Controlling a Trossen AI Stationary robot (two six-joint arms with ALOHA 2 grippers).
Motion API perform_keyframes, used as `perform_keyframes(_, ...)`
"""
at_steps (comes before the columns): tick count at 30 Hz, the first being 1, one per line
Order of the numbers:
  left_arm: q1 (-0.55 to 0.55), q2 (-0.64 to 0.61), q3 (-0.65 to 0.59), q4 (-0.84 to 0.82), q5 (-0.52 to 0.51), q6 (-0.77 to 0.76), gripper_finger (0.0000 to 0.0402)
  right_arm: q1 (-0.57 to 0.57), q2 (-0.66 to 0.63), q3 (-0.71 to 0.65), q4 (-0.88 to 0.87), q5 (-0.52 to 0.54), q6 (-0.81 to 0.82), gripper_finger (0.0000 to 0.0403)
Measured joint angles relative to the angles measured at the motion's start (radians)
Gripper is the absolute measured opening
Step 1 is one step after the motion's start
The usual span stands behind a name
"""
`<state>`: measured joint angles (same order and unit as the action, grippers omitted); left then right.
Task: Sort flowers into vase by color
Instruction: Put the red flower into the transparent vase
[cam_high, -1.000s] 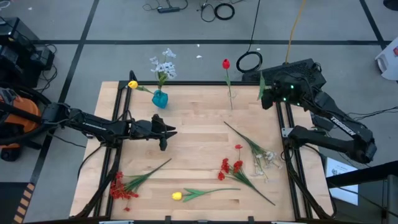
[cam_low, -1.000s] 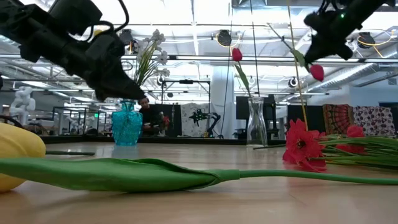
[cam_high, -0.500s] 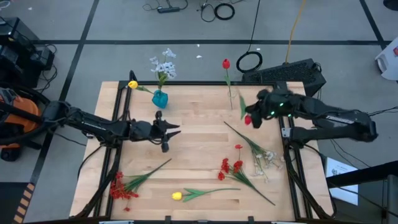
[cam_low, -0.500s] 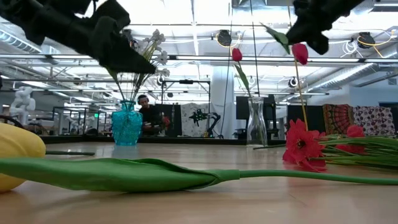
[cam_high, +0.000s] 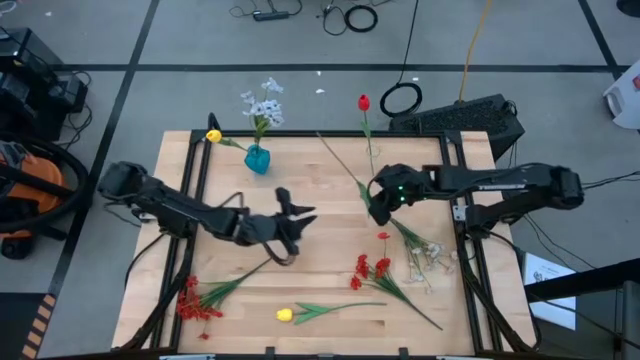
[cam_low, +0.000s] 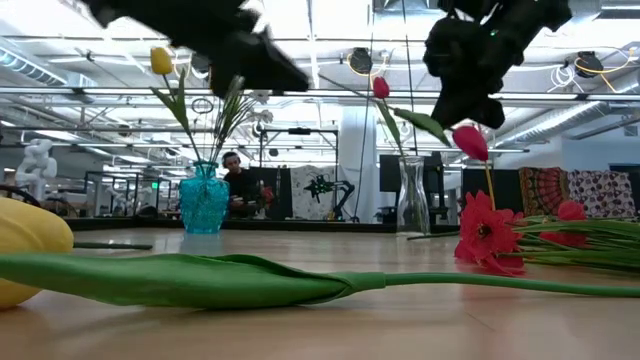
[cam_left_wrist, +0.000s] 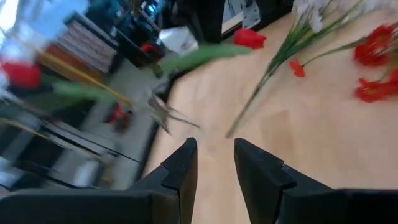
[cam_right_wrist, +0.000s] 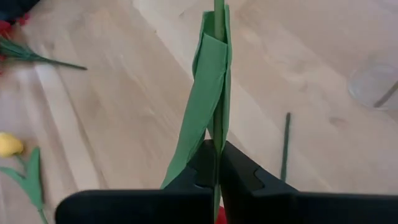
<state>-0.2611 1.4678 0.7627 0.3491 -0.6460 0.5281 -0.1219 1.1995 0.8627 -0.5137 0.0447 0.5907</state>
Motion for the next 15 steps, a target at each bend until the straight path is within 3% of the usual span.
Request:
perform_keyframes(6, 0.000, 0.215, 0.220, -0.002, -0.143, 0.340, 0.0114, 0.000, 0.041, 0.000, 0.040, -0.079, 0.001, 0.0000)
perform_keyframes(10, 0.013, 0.325, 0.349, 0.001, -0.151, 0.616, 0.0114, 0.000, 0.043, 0.000, 0.039, -0.082, 0.001, 0.0000)
perform_keyframes(15, 0.042, 0.431, 0.469, 0.010, -0.151, 0.845, 0.0114, -0.001, 0.043, 0.000, 0.039, -0.102, 0.010, 0.0000)
